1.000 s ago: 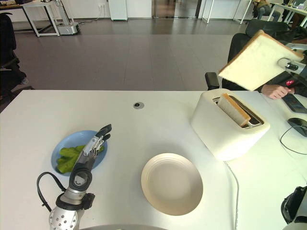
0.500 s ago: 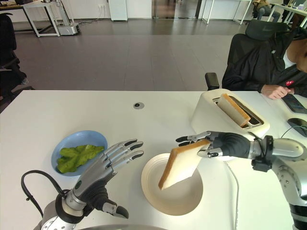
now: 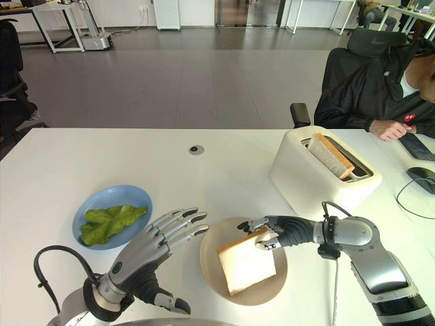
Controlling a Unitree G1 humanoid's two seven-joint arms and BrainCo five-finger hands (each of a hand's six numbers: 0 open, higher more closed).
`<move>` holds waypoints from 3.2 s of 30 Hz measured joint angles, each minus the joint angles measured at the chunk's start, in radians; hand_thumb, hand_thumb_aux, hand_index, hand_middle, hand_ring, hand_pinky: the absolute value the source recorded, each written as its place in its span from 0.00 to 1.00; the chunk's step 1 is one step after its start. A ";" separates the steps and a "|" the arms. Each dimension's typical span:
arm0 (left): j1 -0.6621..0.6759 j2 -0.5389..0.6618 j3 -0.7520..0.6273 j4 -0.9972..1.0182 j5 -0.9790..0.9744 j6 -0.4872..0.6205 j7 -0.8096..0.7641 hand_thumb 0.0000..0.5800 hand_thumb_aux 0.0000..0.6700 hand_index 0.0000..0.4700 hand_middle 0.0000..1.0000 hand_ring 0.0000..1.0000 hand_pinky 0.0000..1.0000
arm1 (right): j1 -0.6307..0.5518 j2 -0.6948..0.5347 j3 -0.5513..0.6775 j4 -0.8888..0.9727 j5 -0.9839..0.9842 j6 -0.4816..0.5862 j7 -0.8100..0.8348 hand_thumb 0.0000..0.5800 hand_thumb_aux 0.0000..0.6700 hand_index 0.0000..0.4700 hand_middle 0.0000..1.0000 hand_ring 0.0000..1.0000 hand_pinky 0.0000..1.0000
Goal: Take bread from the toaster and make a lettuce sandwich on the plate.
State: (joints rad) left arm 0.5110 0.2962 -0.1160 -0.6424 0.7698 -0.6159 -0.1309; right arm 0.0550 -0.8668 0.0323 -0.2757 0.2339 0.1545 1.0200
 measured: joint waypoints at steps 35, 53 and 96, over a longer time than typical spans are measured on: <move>-0.234 0.274 0.220 0.651 0.074 0.416 0.179 0.76 0.51 0.51 0.00 0.00 0.00 | 0.105 0.160 -0.018 -0.079 0.022 -0.141 -0.117 0.00 0.00 0.00 0.00 0.00 0.00; -0.182 0.315 0.270 0.469 -0.058 0.416 0.194 1.00 1.00 1.00 0.00 0.00 0.00 | 0.102 0.171 -0.002 -0.081 0.020 -0.155 -0.139 0.00 0.00 0.00 0.00 0.00 0.00; -0.253 0.351 0.174 0.710 -0.082 0.455 0.195 1.00 1.00 1.00 0.00 0.00 0.00 | 0.098 0.181 0.001 -0.091 0.022 -0.159 -0.142 0.00 0.00 0.00 0.00 0.00 0.00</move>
State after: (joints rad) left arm 0.2579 0.6468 0.0583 0.0674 0.6883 -0.1613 0.0643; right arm 0.1527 -0.6862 0.0330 -0.3667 0.2556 -0.0043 0.8777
